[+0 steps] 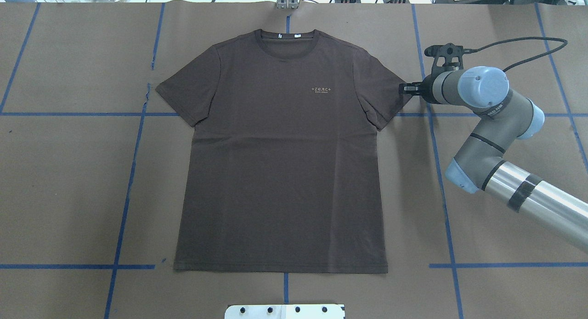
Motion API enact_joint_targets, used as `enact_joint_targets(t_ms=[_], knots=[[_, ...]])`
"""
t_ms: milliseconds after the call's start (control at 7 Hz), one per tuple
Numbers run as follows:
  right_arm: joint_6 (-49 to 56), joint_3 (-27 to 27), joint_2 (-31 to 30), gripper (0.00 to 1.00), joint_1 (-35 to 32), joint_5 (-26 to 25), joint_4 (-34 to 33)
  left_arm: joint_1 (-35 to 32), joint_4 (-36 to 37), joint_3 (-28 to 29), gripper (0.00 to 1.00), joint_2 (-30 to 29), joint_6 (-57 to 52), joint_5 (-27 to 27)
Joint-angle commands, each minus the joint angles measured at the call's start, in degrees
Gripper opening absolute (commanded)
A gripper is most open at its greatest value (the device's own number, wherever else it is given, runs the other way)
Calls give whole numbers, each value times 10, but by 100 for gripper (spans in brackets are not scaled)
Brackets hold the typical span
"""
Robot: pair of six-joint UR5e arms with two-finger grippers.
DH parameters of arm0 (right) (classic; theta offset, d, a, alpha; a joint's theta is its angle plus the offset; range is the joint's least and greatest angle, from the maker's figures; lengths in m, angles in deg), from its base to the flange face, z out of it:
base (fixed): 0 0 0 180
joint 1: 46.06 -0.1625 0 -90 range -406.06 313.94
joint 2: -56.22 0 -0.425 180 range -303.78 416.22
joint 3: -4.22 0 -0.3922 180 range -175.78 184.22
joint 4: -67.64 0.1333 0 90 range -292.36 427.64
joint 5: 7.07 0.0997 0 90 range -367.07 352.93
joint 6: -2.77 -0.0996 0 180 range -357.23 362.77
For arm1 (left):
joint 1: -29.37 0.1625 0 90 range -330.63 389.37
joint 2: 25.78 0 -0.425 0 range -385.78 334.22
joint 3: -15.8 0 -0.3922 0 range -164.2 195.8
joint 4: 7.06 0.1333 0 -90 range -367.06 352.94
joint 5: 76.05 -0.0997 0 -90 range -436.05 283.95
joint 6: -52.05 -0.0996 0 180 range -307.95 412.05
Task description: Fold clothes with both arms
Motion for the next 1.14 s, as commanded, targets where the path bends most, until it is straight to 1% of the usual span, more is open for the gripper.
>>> enact_joint_targets(t_ms=[0, 143, 429, 571, 714, 857, 1000], knots=[[-2, 0, 1, 26, 1, 0, 1, 0, 0, 0, 100, 1, -1, 0], [-3, 0, 7, 0, 1, 0, 0, 0, 0, -1, 100, 1, 0, 0], [-3, -3, 21, 0, 0, 2, -10, 0, 0, -2, 100, 1, 0, 0], [-6, -26, 43, 0, 0, 1, -80, 0, 0, -3, 100, 1, -1, 0], [-13, -58, 83, 0, 2, -10, -183, 0, 0, -3, 100, 1, 0, 0], [-40, -56, 130, 0, 23, -38, -252, 0, 0, -3, 100, 2, 0, 0], [-65, -48, 155, 0, 40, -61, -271, 0, 0, -3, 100, 2, 0, 0]])
